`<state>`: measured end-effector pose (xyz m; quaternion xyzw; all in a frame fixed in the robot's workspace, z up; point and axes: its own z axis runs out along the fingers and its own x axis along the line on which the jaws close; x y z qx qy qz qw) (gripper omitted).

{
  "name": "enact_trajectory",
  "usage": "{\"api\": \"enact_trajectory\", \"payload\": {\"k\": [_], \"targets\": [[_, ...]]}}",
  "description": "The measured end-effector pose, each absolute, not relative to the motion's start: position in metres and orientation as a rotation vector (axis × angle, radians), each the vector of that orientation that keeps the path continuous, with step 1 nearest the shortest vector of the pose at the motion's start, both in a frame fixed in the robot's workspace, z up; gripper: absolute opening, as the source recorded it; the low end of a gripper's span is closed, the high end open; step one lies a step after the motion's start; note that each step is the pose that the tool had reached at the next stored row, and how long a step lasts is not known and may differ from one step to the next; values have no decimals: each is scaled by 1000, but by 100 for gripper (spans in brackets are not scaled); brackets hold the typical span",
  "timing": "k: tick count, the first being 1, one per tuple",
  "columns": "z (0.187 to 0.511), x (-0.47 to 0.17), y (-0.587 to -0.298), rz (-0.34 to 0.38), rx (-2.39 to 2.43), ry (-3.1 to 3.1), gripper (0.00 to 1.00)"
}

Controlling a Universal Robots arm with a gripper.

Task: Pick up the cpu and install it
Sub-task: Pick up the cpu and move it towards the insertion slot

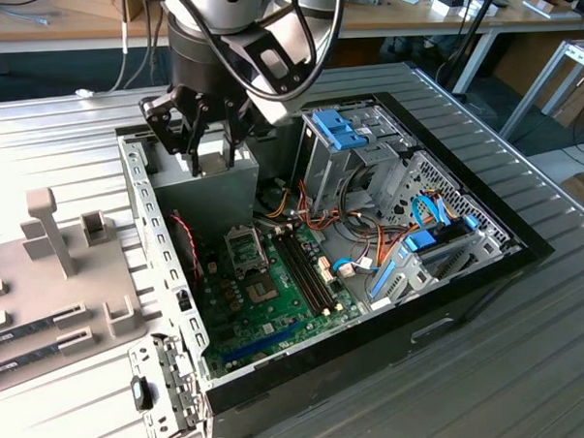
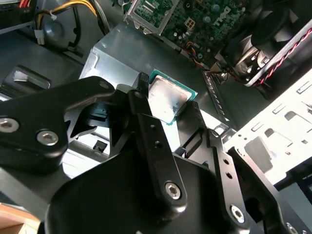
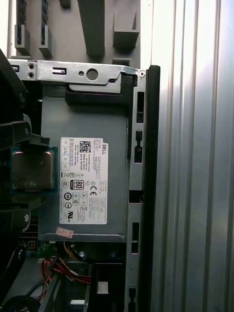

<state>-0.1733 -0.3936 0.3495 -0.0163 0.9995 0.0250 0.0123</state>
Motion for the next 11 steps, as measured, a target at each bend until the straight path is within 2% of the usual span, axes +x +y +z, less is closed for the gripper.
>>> {"api": "enact_trajectory", "payload": {"k": [11], "targets": [[344, -161, -400, 78, -51, 3116, 47]]}}
